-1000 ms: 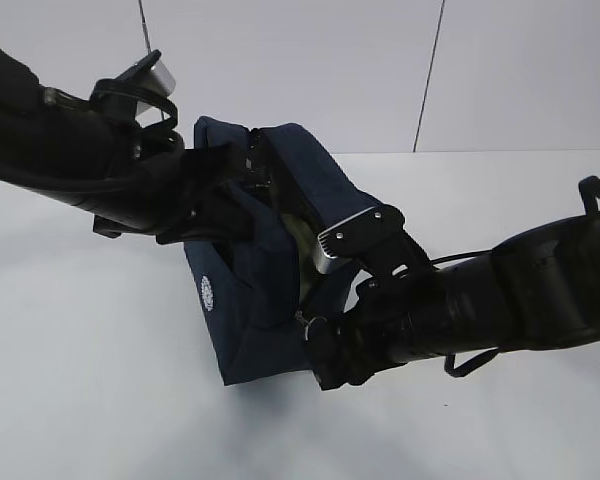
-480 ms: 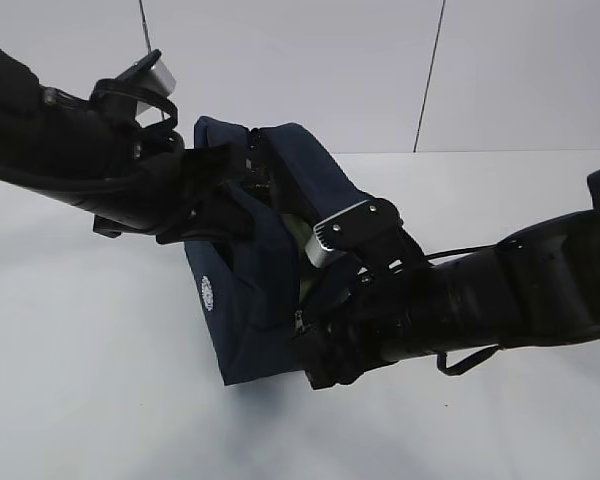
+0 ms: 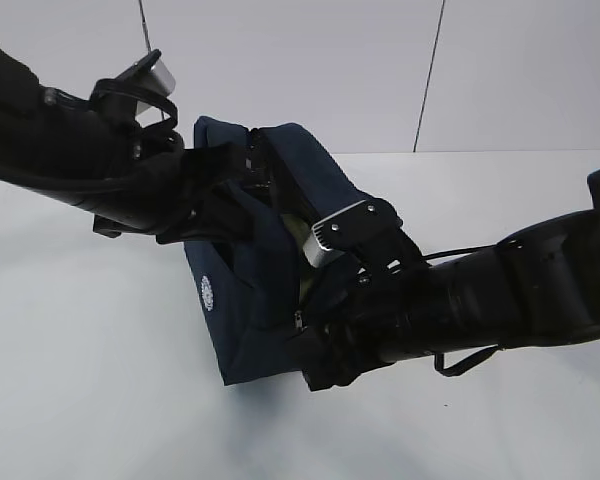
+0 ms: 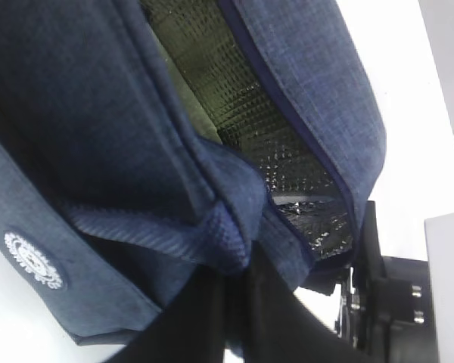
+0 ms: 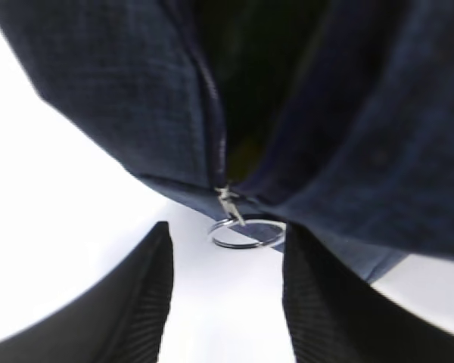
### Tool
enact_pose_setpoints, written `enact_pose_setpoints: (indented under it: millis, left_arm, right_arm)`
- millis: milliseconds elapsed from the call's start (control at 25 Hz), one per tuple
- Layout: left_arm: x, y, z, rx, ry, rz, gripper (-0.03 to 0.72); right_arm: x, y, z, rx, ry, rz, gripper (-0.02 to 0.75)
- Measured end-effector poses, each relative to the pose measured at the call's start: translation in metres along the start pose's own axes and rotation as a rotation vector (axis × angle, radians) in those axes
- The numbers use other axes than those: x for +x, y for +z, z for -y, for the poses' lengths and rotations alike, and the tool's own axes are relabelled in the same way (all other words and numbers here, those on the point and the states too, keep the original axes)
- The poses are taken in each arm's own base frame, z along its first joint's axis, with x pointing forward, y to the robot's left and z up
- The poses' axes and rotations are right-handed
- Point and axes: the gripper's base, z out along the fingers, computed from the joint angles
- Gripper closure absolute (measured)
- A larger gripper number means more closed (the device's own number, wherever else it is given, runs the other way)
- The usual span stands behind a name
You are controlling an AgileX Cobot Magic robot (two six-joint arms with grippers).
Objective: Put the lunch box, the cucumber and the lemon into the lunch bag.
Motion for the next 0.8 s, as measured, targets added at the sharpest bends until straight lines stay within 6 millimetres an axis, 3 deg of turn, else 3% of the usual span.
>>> enact_pose_setpoints:
  millis: [800]
  left_arm:
    - [-0.0006, 0.0000, 0.0006, 0.007, -0.016, 0.007, 0.691]
  right_arm:
    - [-0.0001, 0.0000, -0.0003, -0.003, -0.019, 0.001, 0.375]
